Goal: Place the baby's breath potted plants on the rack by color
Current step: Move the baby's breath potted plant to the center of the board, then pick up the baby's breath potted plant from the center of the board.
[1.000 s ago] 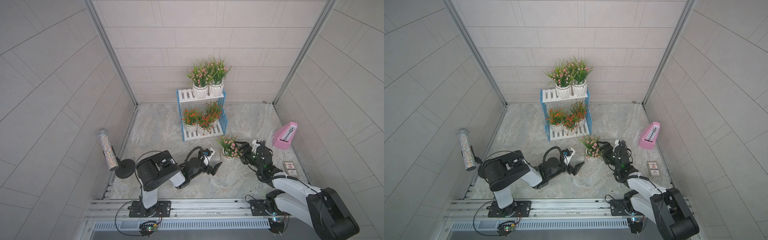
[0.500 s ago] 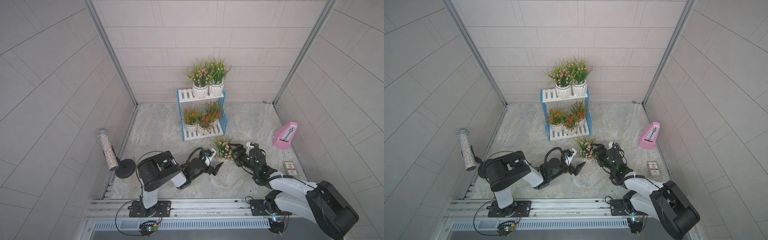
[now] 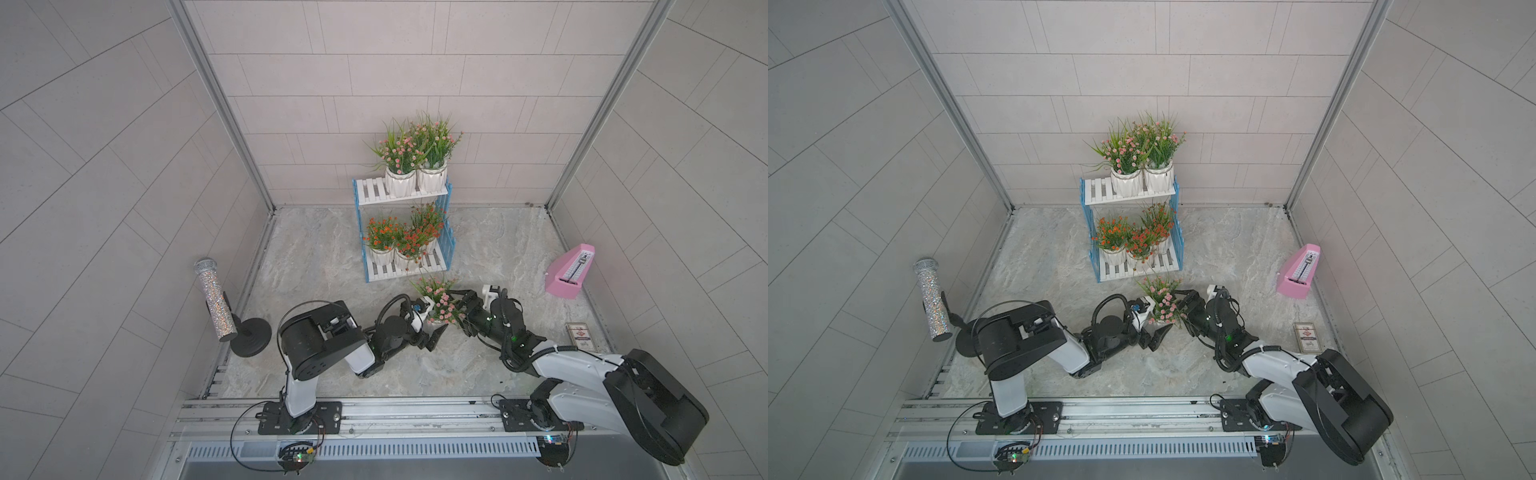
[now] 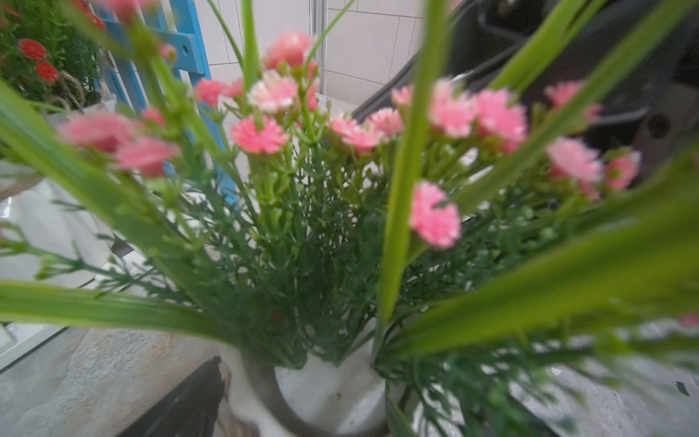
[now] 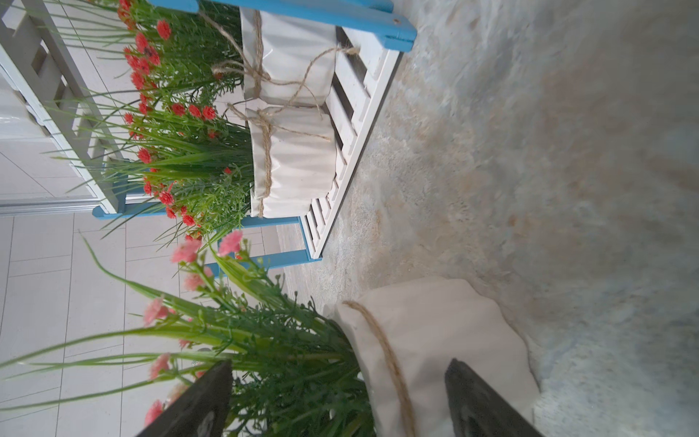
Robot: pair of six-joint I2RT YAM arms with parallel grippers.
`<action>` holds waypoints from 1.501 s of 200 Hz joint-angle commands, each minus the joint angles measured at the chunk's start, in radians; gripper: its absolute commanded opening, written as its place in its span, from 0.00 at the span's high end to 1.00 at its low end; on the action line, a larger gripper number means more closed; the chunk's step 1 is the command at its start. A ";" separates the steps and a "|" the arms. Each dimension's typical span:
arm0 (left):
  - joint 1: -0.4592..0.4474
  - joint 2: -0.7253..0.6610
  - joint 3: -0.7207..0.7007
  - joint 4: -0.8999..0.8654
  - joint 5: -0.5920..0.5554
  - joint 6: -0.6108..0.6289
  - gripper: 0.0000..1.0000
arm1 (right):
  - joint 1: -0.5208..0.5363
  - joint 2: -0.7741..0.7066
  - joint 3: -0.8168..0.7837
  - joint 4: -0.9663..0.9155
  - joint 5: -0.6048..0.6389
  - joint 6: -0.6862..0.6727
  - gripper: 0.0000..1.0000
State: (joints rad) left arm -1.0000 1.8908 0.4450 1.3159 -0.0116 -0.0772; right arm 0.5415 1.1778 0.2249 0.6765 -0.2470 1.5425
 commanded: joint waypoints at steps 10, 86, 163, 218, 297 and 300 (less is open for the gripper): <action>-0.002 0.035 0.039 0.043 -0.020 0.034 0.00 | 0.013 -0.007 0.033 0.019 -0.037 0.017 0.10; 0.018 0.094 0.118 0.041 -0.028 0.070 0.00 | 0.042 0.019 0.040 0.042 -0.034 0.012 0.10; 0.035 0.011 0.061 0.042 -0.026 0.051 0.08 | 0.048 -0.163 0.067 -0.231 0.057 -0.145 0.08; 0.037 -0.002 0.058 0.042 -0.017 0.044 0.16 | 0.017 -0.388 0.095 -0.541 0.164 -0.306 0.06; 0.038 -0.196 0.082 -0.188 -0.027 0.052 0.23 | -0.077 -0.514 0.152 -0.808 0.227 -0.539 0.06; 0.038 -0.204 0.087 -0.205 -0.027 0.052 0.23 | -0.083 -0.517 0.150 -0.808 0.224 -0.541 0.06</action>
State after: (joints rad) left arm -0.9676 1.7771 0.5003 1.1667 -0.0288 -0.0357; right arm 0.4923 0.6857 0.3664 -0.0303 -0.0521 1.0828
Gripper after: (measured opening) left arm 0.874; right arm 0.941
